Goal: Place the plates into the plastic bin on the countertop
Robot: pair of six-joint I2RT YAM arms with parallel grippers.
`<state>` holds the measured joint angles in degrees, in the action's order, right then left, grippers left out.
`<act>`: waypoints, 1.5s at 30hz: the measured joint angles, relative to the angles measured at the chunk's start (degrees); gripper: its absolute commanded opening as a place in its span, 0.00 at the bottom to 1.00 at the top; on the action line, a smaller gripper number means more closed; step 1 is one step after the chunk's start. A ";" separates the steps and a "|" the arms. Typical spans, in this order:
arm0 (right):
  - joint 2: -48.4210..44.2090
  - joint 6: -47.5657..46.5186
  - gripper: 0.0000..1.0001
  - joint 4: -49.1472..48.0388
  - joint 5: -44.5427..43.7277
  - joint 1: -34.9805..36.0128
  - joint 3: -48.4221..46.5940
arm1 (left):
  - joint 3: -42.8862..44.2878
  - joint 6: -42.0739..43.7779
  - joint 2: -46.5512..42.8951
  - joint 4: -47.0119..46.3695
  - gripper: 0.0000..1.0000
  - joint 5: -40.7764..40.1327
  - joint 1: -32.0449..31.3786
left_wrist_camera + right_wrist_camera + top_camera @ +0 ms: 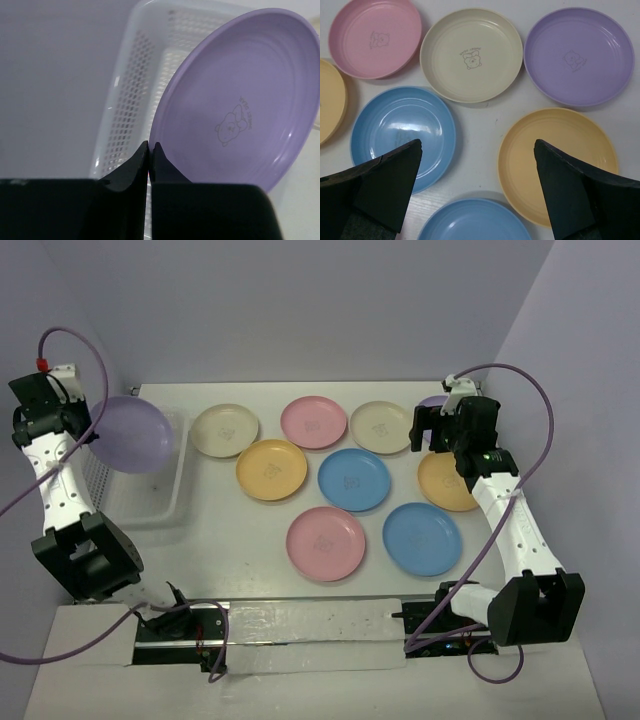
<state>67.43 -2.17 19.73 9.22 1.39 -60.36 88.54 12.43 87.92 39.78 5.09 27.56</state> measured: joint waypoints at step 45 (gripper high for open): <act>38.43 -20.01 0.58 -0.58 -13.17 0.08 -21.37 | 0.03 0.31 3.96 -0.94 0.99 2.56 -6.40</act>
<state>105.86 -22.19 19.15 -3.95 1.48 -81.73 88.57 12.73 91.88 38.84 7.65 21.15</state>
